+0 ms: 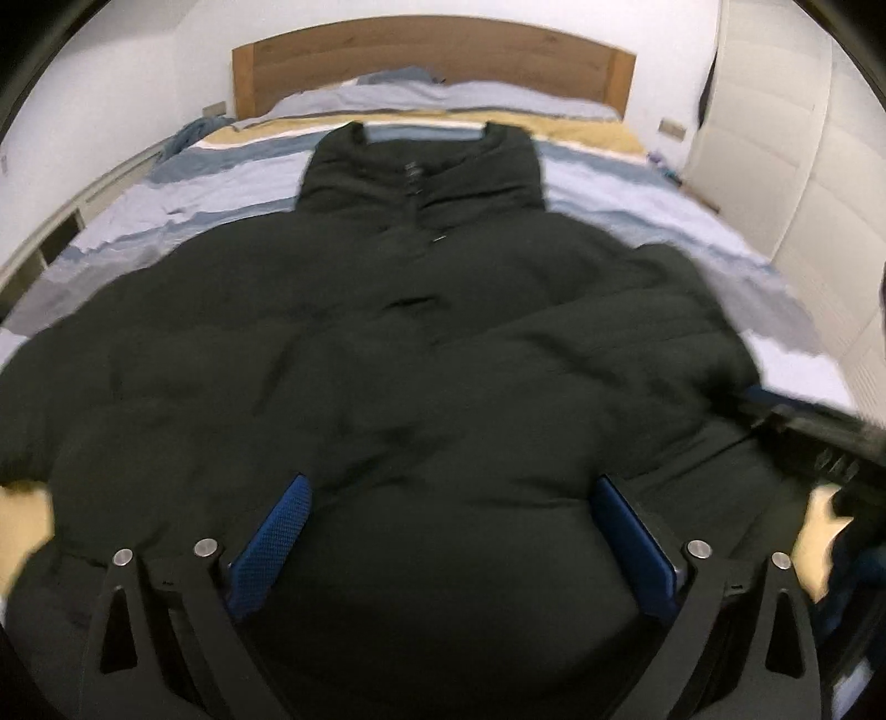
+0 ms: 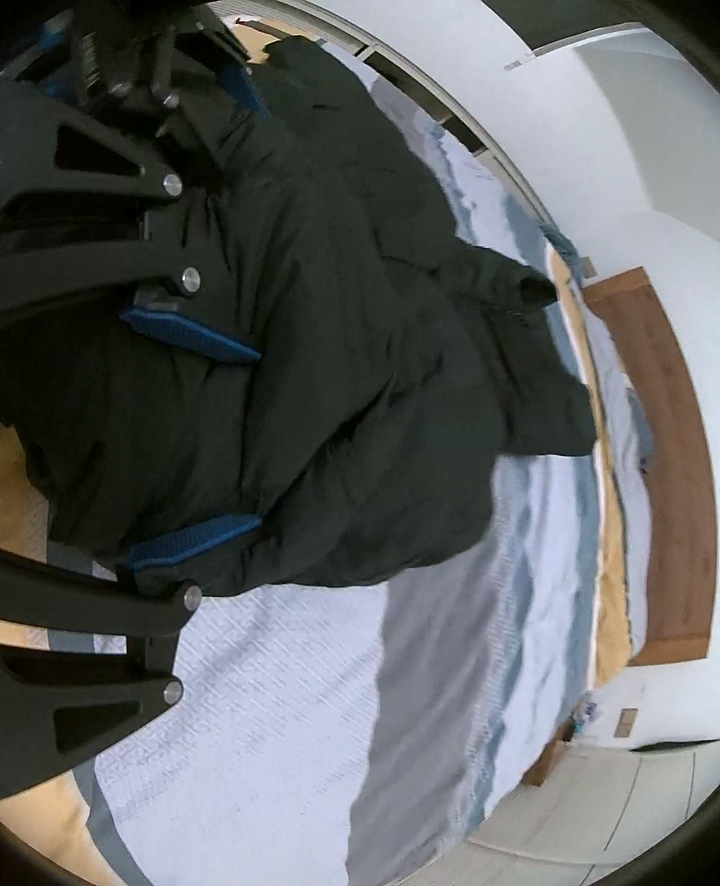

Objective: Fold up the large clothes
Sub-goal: 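Move the left gripper to the other sleeve cuff and grasp it, then fold the held sleeve across the jacket body and open the left gripper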

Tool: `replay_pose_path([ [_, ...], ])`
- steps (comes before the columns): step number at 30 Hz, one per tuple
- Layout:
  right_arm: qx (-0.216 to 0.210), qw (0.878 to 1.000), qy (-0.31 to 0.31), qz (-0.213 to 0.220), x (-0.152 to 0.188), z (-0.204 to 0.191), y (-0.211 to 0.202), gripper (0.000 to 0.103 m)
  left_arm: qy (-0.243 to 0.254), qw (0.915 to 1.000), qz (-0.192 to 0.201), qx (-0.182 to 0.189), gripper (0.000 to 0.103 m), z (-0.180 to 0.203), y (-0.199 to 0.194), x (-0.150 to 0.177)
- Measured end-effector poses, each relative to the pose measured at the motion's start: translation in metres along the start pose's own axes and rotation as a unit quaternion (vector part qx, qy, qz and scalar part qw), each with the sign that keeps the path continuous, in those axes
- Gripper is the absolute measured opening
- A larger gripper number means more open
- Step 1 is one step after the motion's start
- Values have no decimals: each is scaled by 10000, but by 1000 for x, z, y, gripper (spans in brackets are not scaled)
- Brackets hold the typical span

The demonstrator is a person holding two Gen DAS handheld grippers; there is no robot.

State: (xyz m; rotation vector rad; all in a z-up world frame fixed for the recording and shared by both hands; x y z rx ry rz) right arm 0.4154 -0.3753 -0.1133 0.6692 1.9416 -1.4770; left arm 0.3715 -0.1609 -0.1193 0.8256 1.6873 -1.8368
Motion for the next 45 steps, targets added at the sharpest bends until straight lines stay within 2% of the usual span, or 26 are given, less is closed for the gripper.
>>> replay_pose_path([
  [3,199,9996,-130,-166,-3,-1,-3,56,120,9994,-274,-162,103,-19,-9,-2],
  [6,398,9988,-248,-120,-12,-11,-25,56,353,9982,-241,-422,103,-26,-31,-7],
  [11,66,9997,-133,-178,-13,-40,-53,56,344,9982,-281,-399,103,-32,-46,-11],
  [15,-89,9984,39,-554,0,-58,-44,56,409,9967,-676,-201,103,-33,-26,1],
  [17,57,9974,-45,-711,7,-62,-36,56,543,9953,-787,-127,103,-31,-19,5],
  [20,195,9949,167,-976,14,-57,-25,56,691,9925,-1008,88,103,-33,-16,6],
  [27,615,9877,151,-1432,7,-63,-21,56,818,9885,-1223,358,103,-46,-36,-3],
  [31,822,9851,283,-1482,-3,-67,-28,56,759,9887,-1203,467,103,-72,-58,-12],
  [35,1080,9830,627,-1348,-15,-70,-46,56,340,9913,-1224,329,102,-127,-74,-20],
  [38,1288,9797,747,-1344,-22,-75,-52,56,-358,9908,-1301,66,102,-193,-83,-22],
  [40,1366,9782,765,-1361,-27,-81,-55,56,-900,9864,-1353,-260,102,-248,-87,-19],
  [41,1387,9779,776,-1356,-30,-86,-56,56,-1208,9821,-1404,-357,102,-274,-88,-15],
  [43,1410,9777,795,-1337,-37,-95,-59,56,-2152,9634,-1525,-475,102,-338,-88,-4],
  [45,1429,9774,805,-1331,-43,-105,-59,56,-2967,9419,-1418,-689,102,-400,-93,11],
])
Point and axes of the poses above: each gripper's, at about its wrist camera, not at the fingertips, and y roughly the way its jaws point, z to its right, x to its underside, the point moved 1 cm from there along y, roughly the way its jaws point, and after that the axes turned 9 degrees about z, right-handed, at the moved point
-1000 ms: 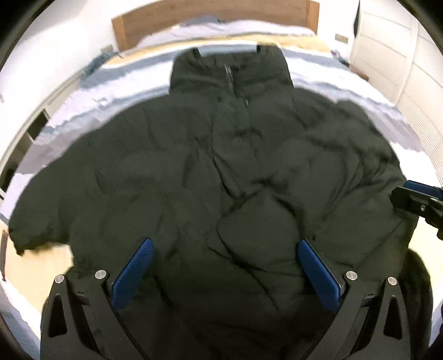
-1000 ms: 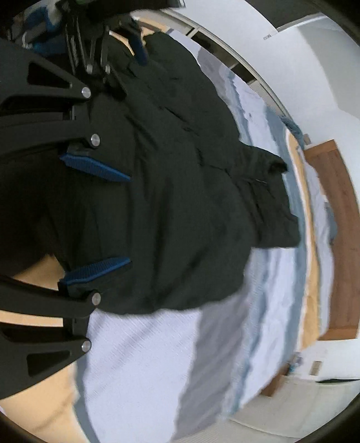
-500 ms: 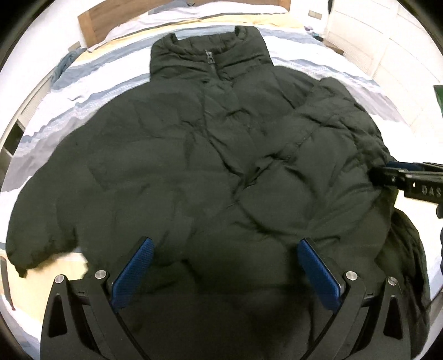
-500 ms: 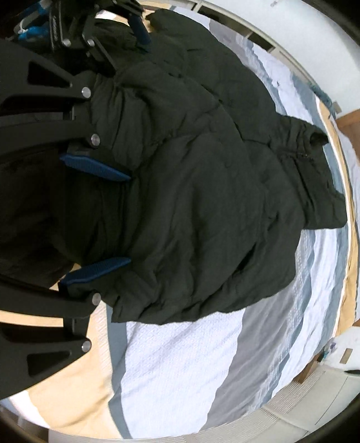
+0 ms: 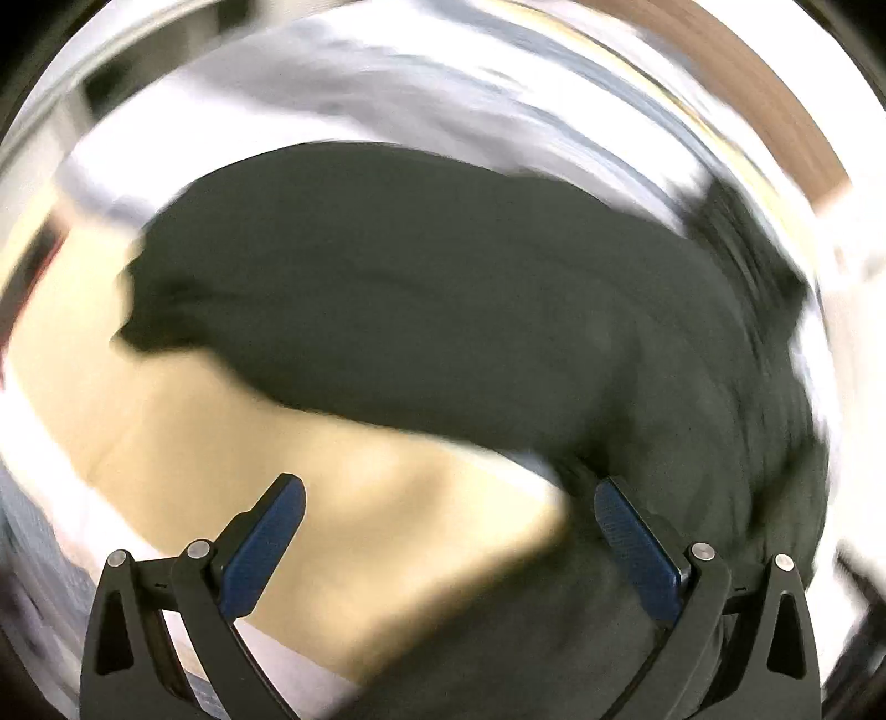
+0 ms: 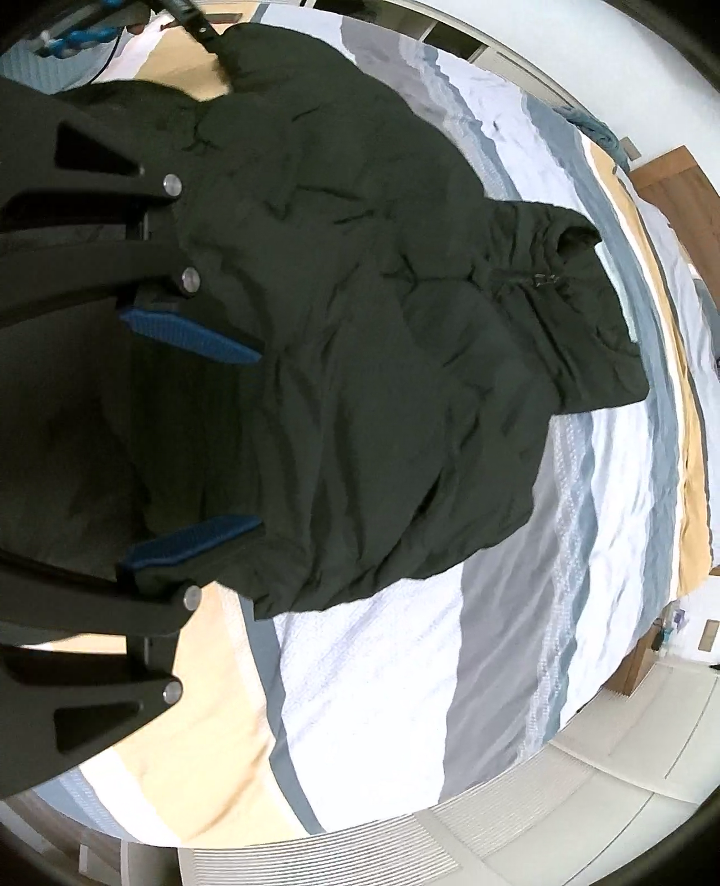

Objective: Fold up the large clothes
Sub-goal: 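Fold the held sleeve across the jacket body and open the left gripper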

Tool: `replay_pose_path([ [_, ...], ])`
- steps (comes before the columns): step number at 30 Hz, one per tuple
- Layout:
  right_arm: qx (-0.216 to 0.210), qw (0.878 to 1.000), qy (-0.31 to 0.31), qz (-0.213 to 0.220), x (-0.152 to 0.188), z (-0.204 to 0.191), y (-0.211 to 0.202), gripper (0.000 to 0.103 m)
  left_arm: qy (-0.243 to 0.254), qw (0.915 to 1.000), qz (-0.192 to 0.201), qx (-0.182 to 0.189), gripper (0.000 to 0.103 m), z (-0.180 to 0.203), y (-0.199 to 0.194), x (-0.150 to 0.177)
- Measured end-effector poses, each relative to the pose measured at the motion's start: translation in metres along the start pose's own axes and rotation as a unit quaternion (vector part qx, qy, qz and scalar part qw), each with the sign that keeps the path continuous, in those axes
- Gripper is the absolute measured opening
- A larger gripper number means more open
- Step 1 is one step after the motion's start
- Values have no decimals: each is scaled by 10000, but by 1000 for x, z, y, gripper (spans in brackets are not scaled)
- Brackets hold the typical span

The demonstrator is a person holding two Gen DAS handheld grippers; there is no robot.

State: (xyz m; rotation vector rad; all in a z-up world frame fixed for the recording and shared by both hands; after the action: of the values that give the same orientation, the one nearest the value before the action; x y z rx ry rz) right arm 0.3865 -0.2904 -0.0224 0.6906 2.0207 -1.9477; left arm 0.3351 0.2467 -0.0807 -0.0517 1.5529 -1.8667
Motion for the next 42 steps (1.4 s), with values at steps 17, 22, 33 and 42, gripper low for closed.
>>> replay_pose_path([
  [17,356,9993,35,-94,-12,-63,-20,56,-3141,9447,120,936,74,-154,66,-49],
  [22,596,9981,166,-8,-9,-51,-37,56,-3029,9441,122,1296,37,-159,55,-55],
  [33,686,9970,297,194,-8,-32,-62,56,-1989,9707,461,1266,22,-115,13,-87],
  [42,491,9963,578,411,2,-9,-65,56,-436,9919,773,913,21,-44,-40,-92],
])
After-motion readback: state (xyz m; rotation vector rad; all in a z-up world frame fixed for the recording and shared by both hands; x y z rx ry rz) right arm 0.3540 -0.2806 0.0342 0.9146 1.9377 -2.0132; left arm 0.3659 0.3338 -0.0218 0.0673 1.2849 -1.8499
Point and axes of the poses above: each gripper's, at about its wrist camera, not at the fingertips, and y roughly the way its jaws point, z to its right, x to its underside, the point moved 1 cm from there along y, roughly the way its jaws point, and after that the axes turned 9 degrees about z, right-handed, at the moved point
